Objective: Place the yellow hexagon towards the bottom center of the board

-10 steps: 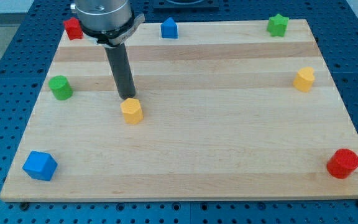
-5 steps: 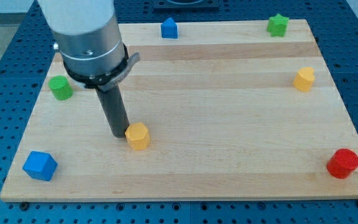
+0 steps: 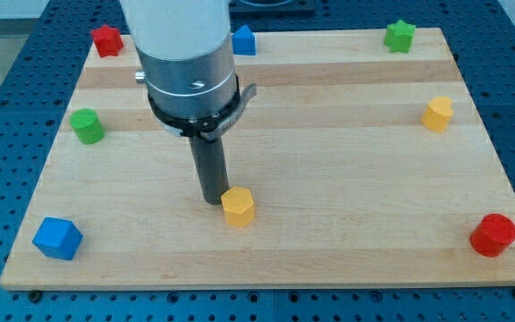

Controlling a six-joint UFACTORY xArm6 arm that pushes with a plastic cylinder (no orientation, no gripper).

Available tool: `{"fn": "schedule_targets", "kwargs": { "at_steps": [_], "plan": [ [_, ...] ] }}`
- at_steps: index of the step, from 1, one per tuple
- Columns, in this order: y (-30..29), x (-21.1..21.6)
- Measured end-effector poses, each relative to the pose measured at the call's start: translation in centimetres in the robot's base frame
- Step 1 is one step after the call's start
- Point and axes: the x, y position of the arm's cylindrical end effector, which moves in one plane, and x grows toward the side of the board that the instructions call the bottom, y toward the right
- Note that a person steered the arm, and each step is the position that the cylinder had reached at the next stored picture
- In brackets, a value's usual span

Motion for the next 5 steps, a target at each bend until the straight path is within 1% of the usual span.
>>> {"fn": "schedule_targets", "kwargs": {
  "at_steps": [3,5],
  "plan": [
    [2.2,1.8],
    [3.9,1.8]
  ]
}}
